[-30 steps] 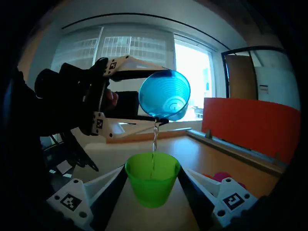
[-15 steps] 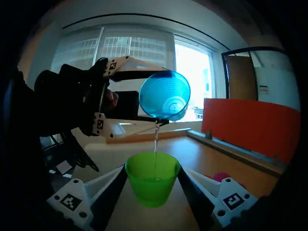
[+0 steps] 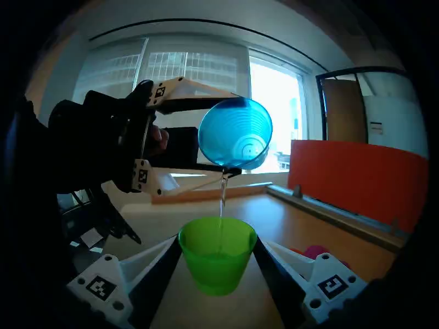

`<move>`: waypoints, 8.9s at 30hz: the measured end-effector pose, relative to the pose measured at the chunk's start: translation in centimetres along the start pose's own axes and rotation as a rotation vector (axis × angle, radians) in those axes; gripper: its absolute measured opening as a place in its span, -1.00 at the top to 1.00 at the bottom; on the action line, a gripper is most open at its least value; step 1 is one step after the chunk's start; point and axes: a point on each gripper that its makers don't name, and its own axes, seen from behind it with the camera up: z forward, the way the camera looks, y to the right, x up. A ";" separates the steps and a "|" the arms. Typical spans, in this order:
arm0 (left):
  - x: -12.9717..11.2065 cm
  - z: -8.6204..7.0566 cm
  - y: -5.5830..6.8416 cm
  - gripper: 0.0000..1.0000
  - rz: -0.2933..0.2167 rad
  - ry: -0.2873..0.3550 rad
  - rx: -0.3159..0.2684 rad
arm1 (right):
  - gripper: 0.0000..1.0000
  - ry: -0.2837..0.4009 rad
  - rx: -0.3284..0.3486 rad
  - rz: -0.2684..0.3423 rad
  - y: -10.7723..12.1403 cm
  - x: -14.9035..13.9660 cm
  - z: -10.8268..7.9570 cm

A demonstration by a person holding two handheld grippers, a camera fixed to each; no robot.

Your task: Pour water

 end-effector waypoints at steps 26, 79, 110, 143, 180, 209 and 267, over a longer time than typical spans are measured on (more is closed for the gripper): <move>0.4 -0.3 -0.4 -0.73 0.039 0.007 0.001 | -0.85 0.000 0.006 0.000 -0.2 -0.3 0.2; 1.1 -0.2 -0.9 -0.73 0.145 0.011 0.018 | -0.85 0.009 0.008 -0.002 -0.4 0.1 -0.1; 1.3 -0.3 -1.4 -0.73 0.202 0.022 0.034 | -0.85 0.009 0.011 -0.008 -0.6 0.2 0.1; 2.1 -0.8 -1.1 -0.73 0.244 0.020 0.038 | -0.85 0.013 0.011 -0.014 -0.6 0.2 0.2; 1.0 -1.0 -1.8 -0.73 0.140 0.013 0.059 | -0.84 0.009 -0.004 -0.025 -0.4 0.9 0.0; -3.1 -1.9 -1.6 -0.72 -0.466 -0.044 0.071 | -0.85 0.030 -0.019 -0.037 -0.1 2.0 -0.5; -9.5 -2.7 4.1 -0.72 -1.316 -0.165 -0.021 | -0.85 -0.012 -0.045 -0.052 0.1 2.9 -1.9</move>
